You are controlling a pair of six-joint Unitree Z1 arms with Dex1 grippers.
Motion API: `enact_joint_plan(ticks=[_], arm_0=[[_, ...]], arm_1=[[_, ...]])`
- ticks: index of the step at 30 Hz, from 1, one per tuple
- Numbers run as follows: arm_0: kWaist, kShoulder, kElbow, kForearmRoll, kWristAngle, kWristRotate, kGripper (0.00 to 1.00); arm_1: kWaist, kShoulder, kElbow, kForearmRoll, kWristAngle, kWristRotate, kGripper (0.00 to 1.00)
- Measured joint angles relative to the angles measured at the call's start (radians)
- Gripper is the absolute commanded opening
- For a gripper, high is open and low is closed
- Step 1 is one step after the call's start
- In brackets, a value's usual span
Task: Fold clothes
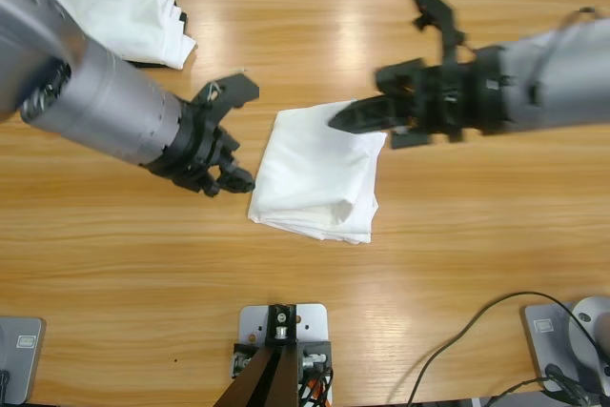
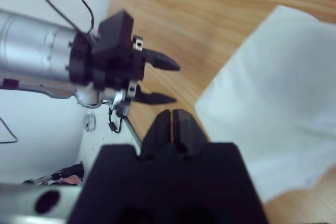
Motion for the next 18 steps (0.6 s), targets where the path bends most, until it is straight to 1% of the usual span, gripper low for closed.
enact_joint_plan(ticks=[4, 6, 9, 10, 11, 12, 13, 18], arm_0=[[-0.002, 0.006, 0.038, -0.073, 0.0, 0.014, 0.494], [-0.002, 0.015, 0.051, -0.114, 0.0, 0.014, 0.494], [-0.004, 0.029, 0.057, -0.152, 0.0, 0.013, 0.491], [-0.005, 0.035, 0.058, -0.16, 0.0, 0.012, 0.456], [-0.008, 0.042, 0.058, -0.167, 0.0, 0.011, 0.309], [-0.012, 0.049, 0.058, -0.173, 0.0, 0.009, 0.11], [-0.019, 0.055, 0.058, -0.18, 0.0, 0.005, 0.0], [-0.071, 0.099, 0.056, -0.204, 0.013, -0.03, 0.0]], arm_1=[[-0.005, 0.157, -0.02, -0.119, 0.025, 0.007, 0.0], [-0.006, 0.229, -0.033, -0.141, 0.026, 0.011, 0.0], [-0.006, 0.293, -0.036, -0.148, 0.022, 0.015, 0.0], [-0.009, 0.306, -0.036, -0.152, 0.014, 0.015, 0.0], [-0.016, 0.317, -0.036, -0.158, 0.009, 0.015, 0.0], [-0.027, 0.323, -0.036, -0.169, 0.005, 0.015, 0.0], [-0.041, 0.328, -0.035, -0.181, 0.003, 0.015, 0.0], [-0.077, 0.366, -0.031, -0.242, -0.001, 0.015, 0.0]])
